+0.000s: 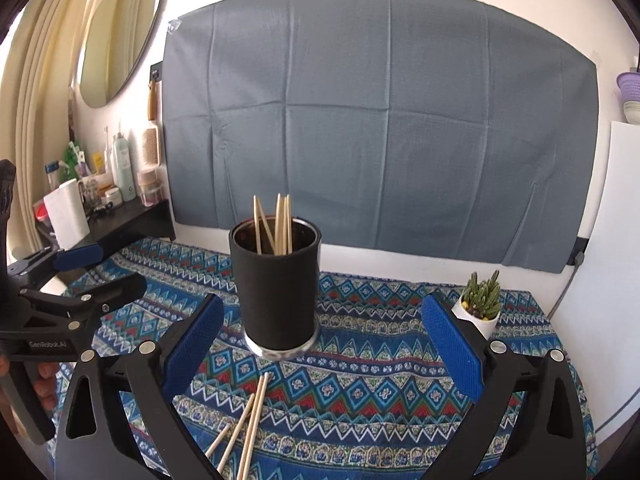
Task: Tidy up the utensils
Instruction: 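Withdraw both open tools from the holder back toward the table, then lower both open tools toward the remaining wooden sticks on the cloth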
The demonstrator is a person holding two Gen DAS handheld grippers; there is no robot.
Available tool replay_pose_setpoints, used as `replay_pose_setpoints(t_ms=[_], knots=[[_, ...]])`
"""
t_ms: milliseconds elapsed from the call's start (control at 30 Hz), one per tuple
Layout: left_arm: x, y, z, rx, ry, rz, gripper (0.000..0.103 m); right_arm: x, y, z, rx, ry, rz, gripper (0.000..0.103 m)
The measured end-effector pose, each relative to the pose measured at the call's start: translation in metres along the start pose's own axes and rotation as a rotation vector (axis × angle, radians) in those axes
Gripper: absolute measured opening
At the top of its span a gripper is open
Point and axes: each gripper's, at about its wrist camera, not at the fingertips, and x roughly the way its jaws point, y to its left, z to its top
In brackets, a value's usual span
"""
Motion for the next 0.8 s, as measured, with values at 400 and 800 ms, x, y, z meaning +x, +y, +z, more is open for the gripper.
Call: replay_pose_setpoints(t_ms=[400, 800], knots=[[0.055, 0.012, -0.061, -0.025, 0.316, -0.060, 0.097, 0.061, -0.008, -0.068, 0.084, 0.305, 0.110, 0.095], [0.079, 0.008, -0.112, -0.040, 0.558, -0.154, 0.097, 0.120, -0.002, -0.107, 0.114, 0.536, 0.162, 0.095]])
